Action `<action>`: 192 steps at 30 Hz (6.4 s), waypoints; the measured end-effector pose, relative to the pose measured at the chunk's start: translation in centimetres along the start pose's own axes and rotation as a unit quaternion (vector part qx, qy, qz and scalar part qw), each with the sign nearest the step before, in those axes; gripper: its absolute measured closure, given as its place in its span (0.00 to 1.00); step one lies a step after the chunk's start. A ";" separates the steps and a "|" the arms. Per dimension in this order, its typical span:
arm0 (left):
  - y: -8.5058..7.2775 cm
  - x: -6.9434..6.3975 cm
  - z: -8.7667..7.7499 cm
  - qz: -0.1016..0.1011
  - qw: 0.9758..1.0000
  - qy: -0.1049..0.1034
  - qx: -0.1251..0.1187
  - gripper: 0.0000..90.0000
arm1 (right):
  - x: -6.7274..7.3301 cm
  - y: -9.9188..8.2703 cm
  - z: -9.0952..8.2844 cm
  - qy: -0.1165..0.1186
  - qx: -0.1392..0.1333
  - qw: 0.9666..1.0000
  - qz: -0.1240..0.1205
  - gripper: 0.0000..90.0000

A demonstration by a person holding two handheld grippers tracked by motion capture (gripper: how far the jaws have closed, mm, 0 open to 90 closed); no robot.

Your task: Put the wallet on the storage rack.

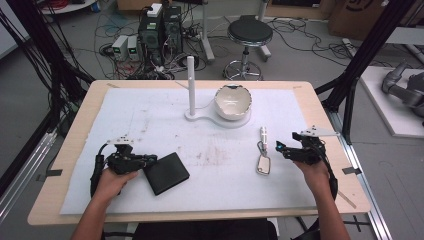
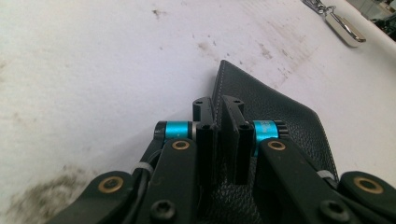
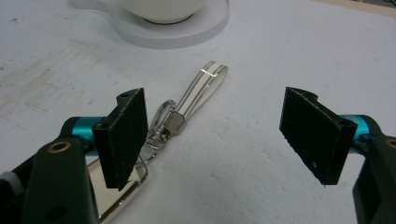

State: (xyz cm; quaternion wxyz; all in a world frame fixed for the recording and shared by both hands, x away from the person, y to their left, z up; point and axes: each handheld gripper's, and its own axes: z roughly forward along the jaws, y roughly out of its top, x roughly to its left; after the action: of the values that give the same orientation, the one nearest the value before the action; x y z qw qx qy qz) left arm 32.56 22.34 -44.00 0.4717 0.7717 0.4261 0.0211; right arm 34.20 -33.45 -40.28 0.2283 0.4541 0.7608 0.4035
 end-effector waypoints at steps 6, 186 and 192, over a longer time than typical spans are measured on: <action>0.1 -0.6 0.0 0.016 0.999 0.047 -0.002 0.80 | 0.6 0.2 0.3 0.010 -0.001 1.000 -0.005 0.27; 3.0 -2.1 1.9 0.070 0.987 -0.132 -0.063 0.81 | 15.4 5.7 12.9 0.425 0.056 0.894 -0.132 0.86; 3.0 -2.3 1.7 0.094 0.983 -0.142 -0.067 0.86 | 15.6 5.5 13.1 0.396 0.050 0.908 -0.130 0.53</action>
State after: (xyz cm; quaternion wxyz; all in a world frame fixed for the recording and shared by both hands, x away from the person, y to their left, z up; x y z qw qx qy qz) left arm 33.77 18.95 -41.86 0.5739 0.7703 0.2774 -0.0161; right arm 38.82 -13.02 -42.93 -0.0642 0.1649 0.8604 0.4779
